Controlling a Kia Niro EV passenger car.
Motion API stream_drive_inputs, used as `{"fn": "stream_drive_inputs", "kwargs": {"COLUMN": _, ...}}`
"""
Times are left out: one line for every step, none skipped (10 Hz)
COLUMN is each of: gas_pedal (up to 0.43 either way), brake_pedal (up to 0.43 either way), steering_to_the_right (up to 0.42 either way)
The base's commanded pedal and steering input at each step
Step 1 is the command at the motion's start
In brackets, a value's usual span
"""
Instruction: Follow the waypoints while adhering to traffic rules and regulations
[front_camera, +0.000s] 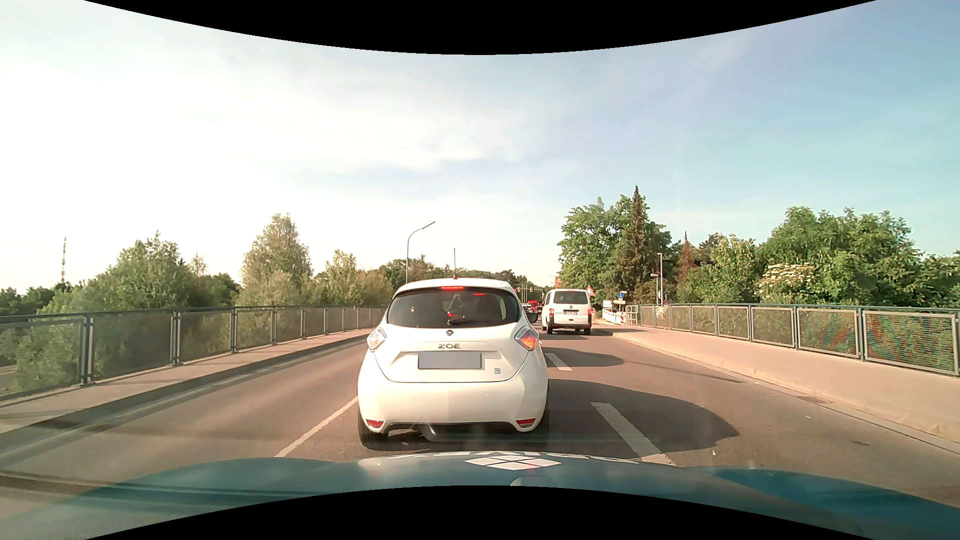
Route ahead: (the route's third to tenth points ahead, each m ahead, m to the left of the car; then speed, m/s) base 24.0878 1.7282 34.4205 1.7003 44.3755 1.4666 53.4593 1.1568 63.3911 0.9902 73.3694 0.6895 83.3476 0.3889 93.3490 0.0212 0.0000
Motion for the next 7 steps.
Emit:
{"fn": "stream_drive_inputs", "kwargs": {"gas_pedal": 0.000, "brake_pedal": 0.299, "steering_to_the_right": -0.002}}
{"fn": "stream_drive_inputs", "kwargs": {"gas_pedal": 0.000, "brake_pedal": 0.299, "steering_to_the_right": -0.002}}
{"fn": "stream_drive_inputs", "kwargs": {"gas_pedal": 0.000, "brake_pedal": 0.299, "steering_to_the_right": -0.002}}
{"fn": "stream_drive_inputs", "kwargs": {"gas_pedal": 0.000, "brake_pedal": 0.299, "steering_to_the_right": -0.001}}
{"fn": "stream_drive_inputs", "kwargs": {"gas_pedal": 0.000, "brake_pedal": 0.299, "steering_to_the_right": -0.002}}
{"fn": "stream_drive_inputs", "kwargs": {"gas_pedal": 0.000, "brake_pedal": 0.299, "steering_to_the_right": -0.002}}
{"fn": "stream_drive_inputs", "kwargs": {"gas_pedal": 0.000, "brake_pedal": 0.299, "steering_to_the_right": -0.002}}
